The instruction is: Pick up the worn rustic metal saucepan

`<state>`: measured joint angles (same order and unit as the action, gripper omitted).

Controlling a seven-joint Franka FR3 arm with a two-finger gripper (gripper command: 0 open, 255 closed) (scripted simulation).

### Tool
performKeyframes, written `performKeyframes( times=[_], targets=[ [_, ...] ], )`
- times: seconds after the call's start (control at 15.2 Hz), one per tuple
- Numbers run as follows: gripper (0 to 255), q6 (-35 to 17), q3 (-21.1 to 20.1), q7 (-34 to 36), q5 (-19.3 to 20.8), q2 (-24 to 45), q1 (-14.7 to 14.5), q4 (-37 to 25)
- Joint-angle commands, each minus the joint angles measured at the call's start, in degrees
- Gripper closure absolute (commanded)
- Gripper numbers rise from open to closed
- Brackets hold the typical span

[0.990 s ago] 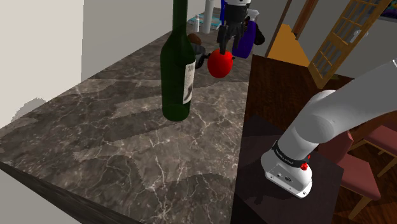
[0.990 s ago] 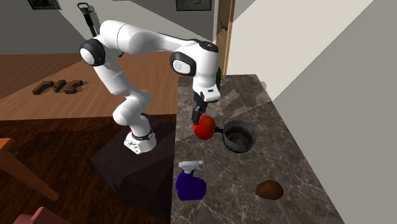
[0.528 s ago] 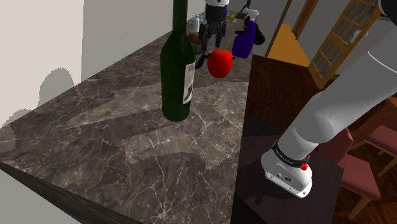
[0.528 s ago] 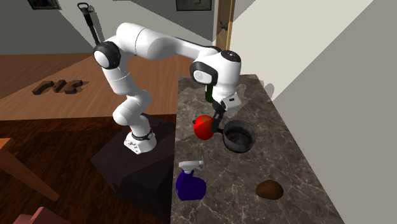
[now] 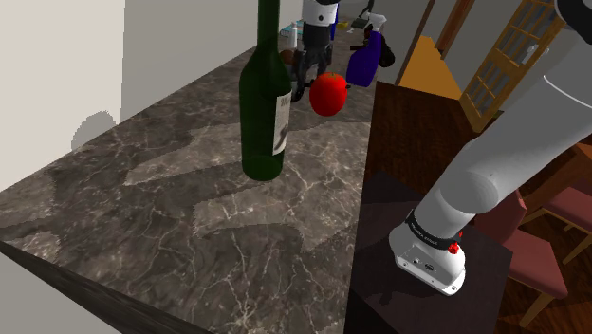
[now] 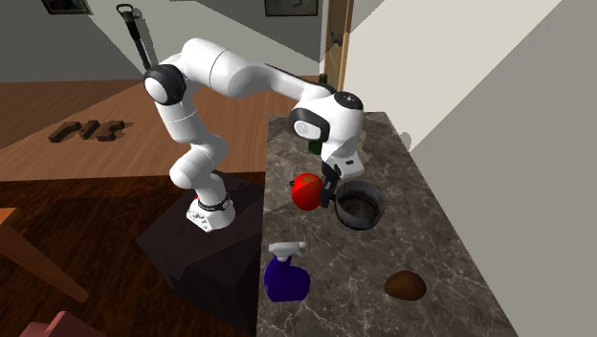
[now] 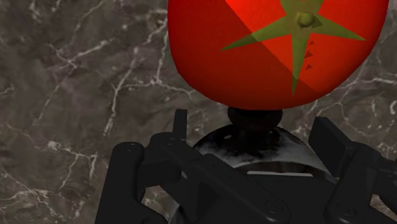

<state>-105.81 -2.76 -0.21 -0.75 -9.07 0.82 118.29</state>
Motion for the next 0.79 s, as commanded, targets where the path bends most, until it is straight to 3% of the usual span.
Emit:
performKeyframes(
  times=[0.0, 0.07, 0.73],
  targets=[
    [0, -0.55, -0.08, 0.13, -0.01, 0.18, -0.06, 0.33],
    [255, -0.53, -0.04, 0.07, -0.01, 0.19, -0.03, 0.31],
    [255, 0.22, -0.07, 0.13, -0.02, 0.06, -0.06, -0.32]
  ],
)
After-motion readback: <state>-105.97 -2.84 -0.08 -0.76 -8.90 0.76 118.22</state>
